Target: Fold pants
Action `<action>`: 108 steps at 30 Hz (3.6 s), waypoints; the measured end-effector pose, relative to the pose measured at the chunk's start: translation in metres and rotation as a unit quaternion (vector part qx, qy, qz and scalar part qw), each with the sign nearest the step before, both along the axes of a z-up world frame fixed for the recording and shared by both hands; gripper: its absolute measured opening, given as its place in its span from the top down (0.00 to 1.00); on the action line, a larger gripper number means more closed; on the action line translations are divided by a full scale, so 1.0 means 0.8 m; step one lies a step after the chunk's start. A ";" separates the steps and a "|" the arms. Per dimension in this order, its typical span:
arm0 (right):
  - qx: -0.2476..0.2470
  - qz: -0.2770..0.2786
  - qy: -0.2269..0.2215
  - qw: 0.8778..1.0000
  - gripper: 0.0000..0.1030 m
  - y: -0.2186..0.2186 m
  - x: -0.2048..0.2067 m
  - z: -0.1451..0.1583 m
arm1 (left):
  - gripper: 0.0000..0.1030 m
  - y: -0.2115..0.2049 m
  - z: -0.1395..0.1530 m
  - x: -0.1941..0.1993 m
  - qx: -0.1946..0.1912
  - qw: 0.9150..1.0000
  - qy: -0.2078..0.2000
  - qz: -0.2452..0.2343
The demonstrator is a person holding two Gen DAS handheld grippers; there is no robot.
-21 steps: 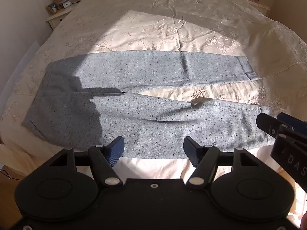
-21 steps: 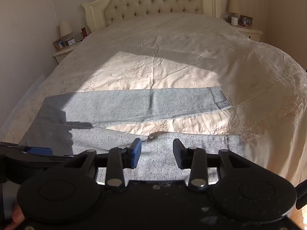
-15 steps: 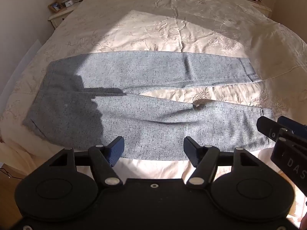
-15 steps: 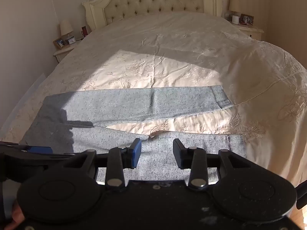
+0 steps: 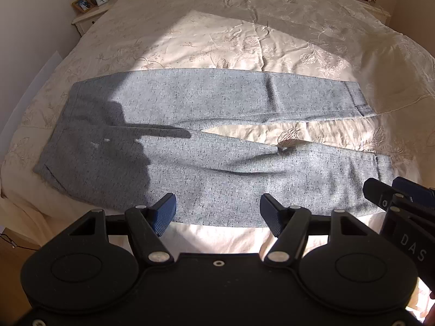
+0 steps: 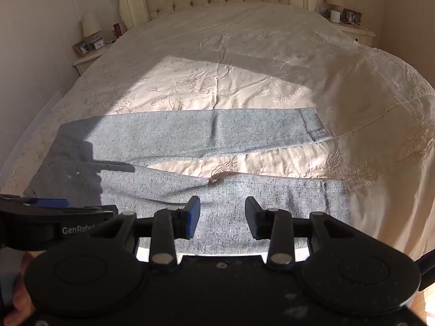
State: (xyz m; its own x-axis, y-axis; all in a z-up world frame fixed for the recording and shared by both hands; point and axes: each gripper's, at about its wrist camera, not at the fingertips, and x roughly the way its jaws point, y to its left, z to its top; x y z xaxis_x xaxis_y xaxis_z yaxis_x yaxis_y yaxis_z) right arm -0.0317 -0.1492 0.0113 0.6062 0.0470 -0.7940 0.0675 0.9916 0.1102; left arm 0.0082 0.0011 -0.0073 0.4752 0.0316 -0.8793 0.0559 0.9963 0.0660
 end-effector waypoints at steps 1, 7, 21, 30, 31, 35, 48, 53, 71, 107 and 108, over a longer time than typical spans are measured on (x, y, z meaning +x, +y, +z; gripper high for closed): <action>0.000 -0.001 0.003 1.000 0.62 0.000 0.001 -0.001 | 0.33 0.000 0.000 0.000 0.000 1.000 0.001 0.000; -0.003 -0.004 0.016 1.000 0.62 0.000 0.003 -0.001 | 0.33 -0.001 -0.001 0.001 0.002 1.000 0.002 -0.004; -0.006 -0.007 0.034 0.999 0.62 0.003 0.008 -0.004 | 0.33 0.002 -0.002 0.003 -0.001 1.000 0.003 -0.004; -0.007 -0.006 0.038 0.999 0.62 0.005 0.009 -0.007 | 0.33 0.005 -0.003 0.004 0.000 1.000 0.005 -0.004; -0.007 -0.006 0.039 0.999 0.62 0.005 0.009 -0.007 | 0.33 0.005 -0.003 0.004 0.000 1.000 0.005 -0.004; -0.007 -0.007 0.038 0.999 0.62 0.004 0.009 -0.007 | 0.33 0.004 -0.003 0.004 0.000 1.000 0.005 -0.004; -0.005 -0.001 0.041 0.999 0.62 0.004 0.009 -0.008 | 0.33 0.005 -0.004 0.004 0.000 1.000 0.005 0.002; -0.006 0.001 0.053 0.999 0.62 0.005 0.012 -0.013 | 0.33 0.003 -0.006 0.005 0.001 1.000 0.007 0.004; -0.106 0.038 0.076 0.991 0.62 0.016 0.042 -0.064 | 0.33 0.042 -0.040 0.034 0.017 0.999 -0.017 0.029; -0.041 -0.101 0.137 0.985 0.70 -0.022 0.252 -0.216 | 0.45 0.166 -0.158 0.257 0.035 0.999 0.017 0.012; -0.032 -0.087 0.123 0.988 0.70 -0.011 0.267 -0.210 | 0.45 0.163 -0.155 0.269 0.033 0.999 0.010 0.012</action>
State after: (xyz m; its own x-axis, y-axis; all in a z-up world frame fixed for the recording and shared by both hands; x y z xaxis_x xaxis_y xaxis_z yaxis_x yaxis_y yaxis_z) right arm 0.1817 -0.1582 -0.1563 0.3884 -0.0970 -0.9164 0.2553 0.9668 0.0059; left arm 0.2232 0.1316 -0.1315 0.4559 0.1002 -0.8844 0.0341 0.9909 0.1298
